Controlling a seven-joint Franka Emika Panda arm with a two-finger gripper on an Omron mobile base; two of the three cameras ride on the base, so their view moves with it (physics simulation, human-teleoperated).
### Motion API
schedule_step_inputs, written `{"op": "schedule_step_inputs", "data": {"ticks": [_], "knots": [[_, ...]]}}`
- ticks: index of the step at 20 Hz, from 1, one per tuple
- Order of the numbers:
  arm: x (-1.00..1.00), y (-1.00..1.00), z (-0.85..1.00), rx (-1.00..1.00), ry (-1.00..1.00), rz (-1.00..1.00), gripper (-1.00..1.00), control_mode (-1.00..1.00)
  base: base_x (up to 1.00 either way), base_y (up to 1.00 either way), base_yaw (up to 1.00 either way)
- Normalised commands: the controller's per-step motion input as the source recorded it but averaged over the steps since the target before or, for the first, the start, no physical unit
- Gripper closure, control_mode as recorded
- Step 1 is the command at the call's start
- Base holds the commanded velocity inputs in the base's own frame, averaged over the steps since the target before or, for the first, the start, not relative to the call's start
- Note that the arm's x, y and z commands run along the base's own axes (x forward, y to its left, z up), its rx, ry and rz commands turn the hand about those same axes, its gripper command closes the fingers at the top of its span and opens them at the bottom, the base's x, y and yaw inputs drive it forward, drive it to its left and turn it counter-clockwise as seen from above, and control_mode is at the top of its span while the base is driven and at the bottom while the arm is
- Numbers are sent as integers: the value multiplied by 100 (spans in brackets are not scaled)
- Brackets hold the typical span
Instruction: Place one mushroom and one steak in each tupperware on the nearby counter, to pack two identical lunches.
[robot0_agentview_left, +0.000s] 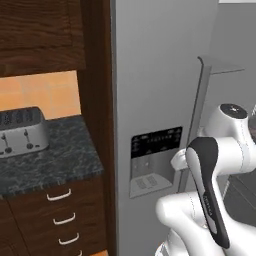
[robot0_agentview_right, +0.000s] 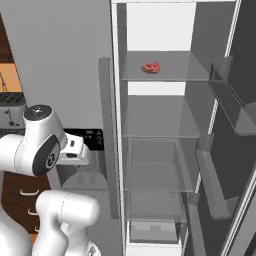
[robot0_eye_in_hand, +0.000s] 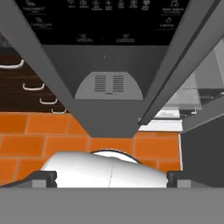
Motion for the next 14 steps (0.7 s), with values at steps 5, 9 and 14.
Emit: {"op": "schedule_step_inputs", "data": {"ticks": [5, 9, 14], "knots": [[0, 0, 0, 0, 0, 0, -100, 100, 8, -51, 13], [0, 0, 0, 0, 0, 0, -100, 100, -16, -42, -18], [0, 0, 0, 0, 0, 0, -100, 100, 0, -22, -34]]}}
